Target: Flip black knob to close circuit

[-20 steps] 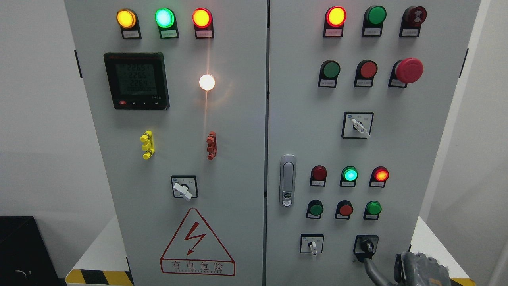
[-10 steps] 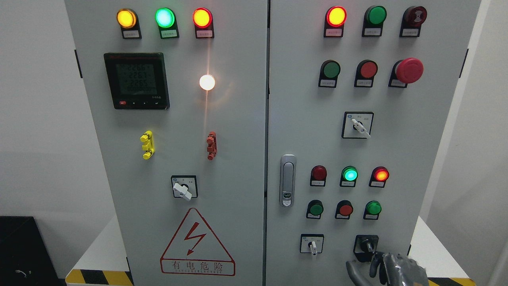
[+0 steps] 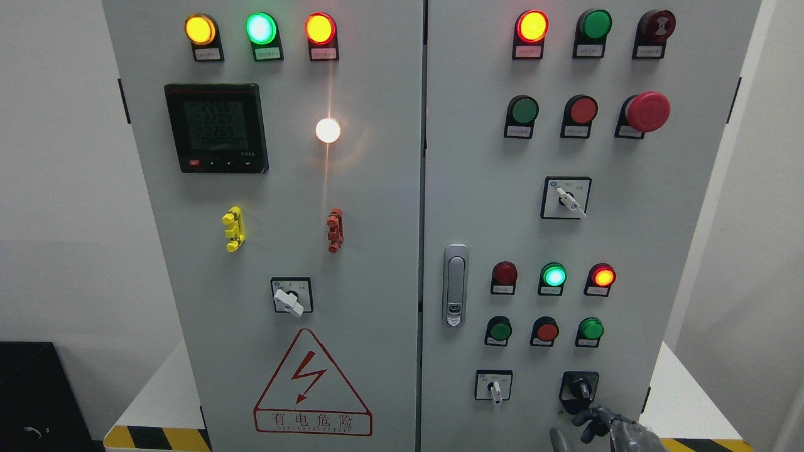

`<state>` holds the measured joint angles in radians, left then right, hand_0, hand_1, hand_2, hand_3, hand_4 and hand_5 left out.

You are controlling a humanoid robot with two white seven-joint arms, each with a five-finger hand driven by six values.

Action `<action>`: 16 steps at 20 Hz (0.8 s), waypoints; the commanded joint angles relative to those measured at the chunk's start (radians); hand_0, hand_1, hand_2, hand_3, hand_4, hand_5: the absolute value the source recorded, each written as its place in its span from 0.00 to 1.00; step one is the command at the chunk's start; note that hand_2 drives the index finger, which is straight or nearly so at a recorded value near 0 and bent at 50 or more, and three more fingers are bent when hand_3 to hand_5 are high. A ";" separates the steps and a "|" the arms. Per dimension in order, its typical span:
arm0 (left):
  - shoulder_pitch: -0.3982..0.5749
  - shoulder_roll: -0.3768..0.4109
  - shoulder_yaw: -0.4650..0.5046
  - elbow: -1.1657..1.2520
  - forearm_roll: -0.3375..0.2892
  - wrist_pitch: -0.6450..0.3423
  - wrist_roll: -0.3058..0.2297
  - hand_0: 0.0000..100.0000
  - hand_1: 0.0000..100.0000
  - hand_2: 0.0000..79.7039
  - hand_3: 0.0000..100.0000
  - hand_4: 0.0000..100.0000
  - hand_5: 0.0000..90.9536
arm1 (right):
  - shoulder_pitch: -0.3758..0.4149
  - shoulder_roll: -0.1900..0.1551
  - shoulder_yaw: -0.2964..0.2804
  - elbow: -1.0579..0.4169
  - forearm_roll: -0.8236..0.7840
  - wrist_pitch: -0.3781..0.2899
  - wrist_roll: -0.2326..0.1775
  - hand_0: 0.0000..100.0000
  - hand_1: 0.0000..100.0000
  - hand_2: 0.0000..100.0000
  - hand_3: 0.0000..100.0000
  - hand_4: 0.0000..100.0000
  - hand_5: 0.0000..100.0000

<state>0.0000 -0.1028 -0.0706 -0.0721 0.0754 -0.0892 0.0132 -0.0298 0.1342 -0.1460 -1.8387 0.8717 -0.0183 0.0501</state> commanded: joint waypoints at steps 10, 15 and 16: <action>0.006 0.000 0.000 0.000 0.000 0.000 0.007 0.12 0.56 0.00 0.00 0.00 0.00 | 0.246 -0.002 0.086 -0.212 -0.605 0.024 -0.035 0.00 0.00 0.13 0.27 0.24 0.20; 0.006 0.000 0.000 0.000 0.000 0.000 0.007 0.12 0.56 0.00 0.00 0.00 0.00 | 0.317 -0.005 0.092 -0.254 -0.688 0.015 -0.032 0.00 0.00 0.07 0.21 0.17 0.16; 0.006 0.000 0.000 0.000 0.000 0.000 0.007 0.12 0.56 0.00 0.00 0.00 0.00 | 0.318 -0.007 0.092 -0.254 -0.689 0.014 -0.032 0.00 0.00 0.07 0.21 0.17 0.15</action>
<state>0.0000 -0.1028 -0.0706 -0.0721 0.0753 -0.0892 0.0194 0.2175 0.1321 -0.0873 -1.9935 0.2975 0.0026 0.0175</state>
